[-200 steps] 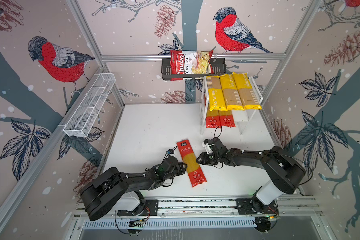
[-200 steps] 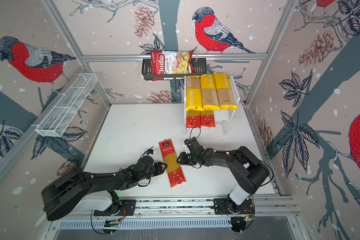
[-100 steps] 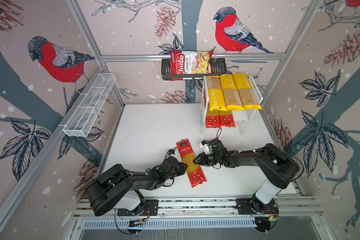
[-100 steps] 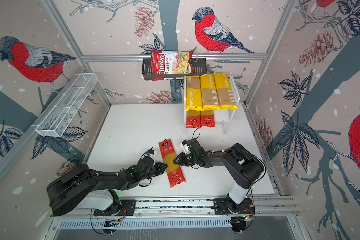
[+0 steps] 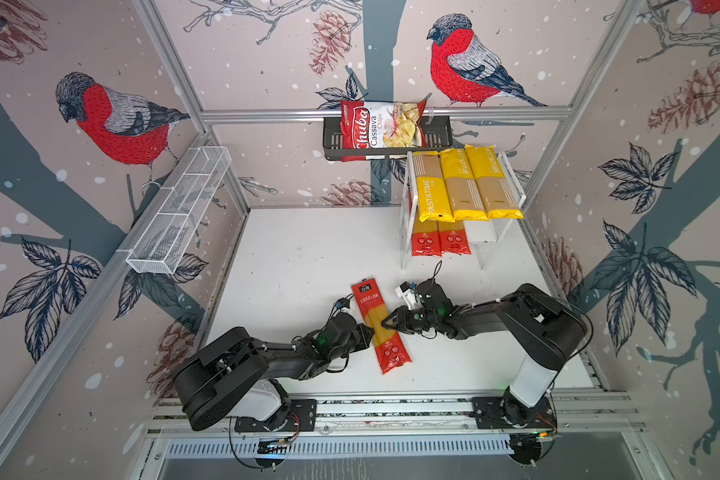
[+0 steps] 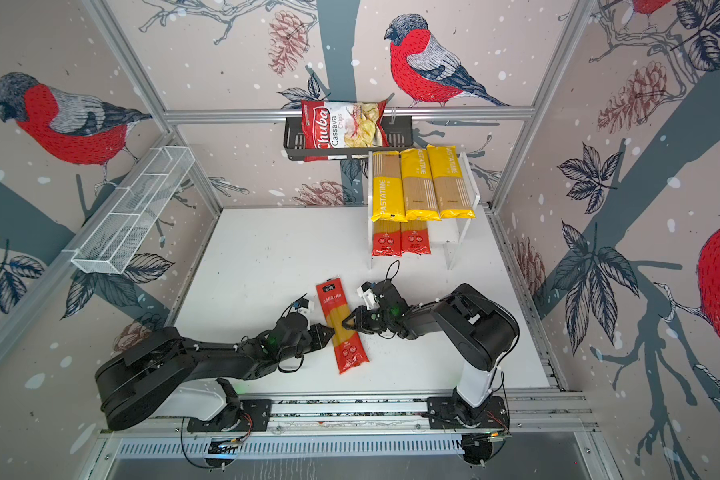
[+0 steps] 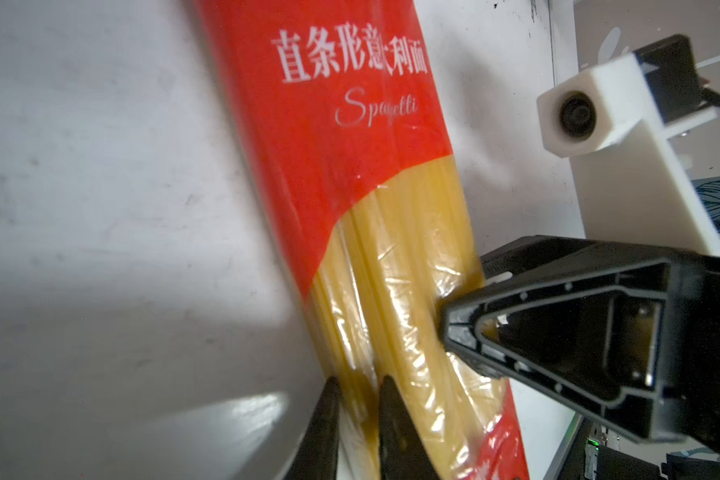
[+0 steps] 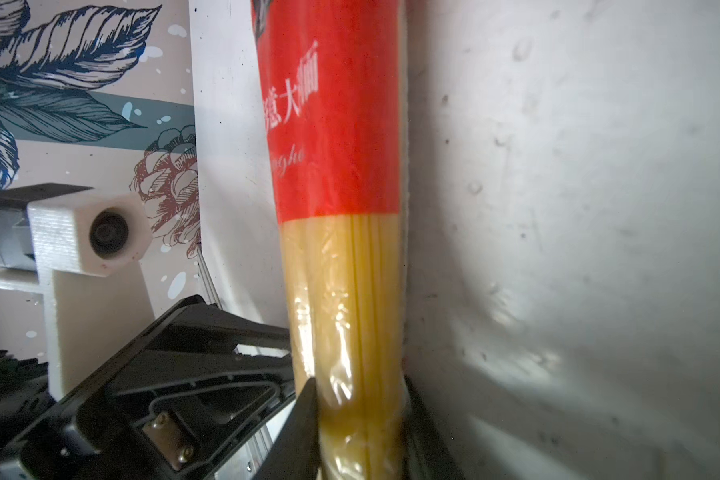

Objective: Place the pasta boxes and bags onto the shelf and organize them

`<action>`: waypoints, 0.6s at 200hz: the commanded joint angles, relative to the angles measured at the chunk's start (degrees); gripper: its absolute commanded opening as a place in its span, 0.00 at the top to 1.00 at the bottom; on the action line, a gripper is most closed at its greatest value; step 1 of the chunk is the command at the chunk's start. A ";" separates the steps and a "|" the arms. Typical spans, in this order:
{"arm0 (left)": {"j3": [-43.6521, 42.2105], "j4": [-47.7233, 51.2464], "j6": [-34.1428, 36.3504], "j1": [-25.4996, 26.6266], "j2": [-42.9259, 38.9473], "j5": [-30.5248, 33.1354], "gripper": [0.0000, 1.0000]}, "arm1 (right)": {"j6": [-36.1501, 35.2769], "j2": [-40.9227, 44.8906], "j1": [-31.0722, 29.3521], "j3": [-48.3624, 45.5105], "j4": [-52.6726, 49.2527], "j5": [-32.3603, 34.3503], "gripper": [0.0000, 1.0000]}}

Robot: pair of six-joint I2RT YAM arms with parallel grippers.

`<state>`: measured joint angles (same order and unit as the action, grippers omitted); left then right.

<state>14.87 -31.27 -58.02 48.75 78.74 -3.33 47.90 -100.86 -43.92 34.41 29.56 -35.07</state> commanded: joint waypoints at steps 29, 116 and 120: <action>1.54 3.81 1.52 -0.15 -5.50 0.62 0.80 | -0.33 3.64 -0.40 -0.21 -1.16 0.52 0.83; 3.88 17.50 7.29 -4.58 -28.33 5.87 0.67 | -3.77 16.00 -0.38 1.87 -6.67 7.48 0.90; 3.98 17.63 7.51 -4.97 -29.29 5.55 0.65 | -4.32 16.81 -0.40 1.97 -6.71 8.18 0.91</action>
<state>18.04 -16.75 -53.58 45.32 53.80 0.80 47.51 -87.92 -44.14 34.89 19.20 -29.52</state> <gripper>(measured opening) 0.311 0.136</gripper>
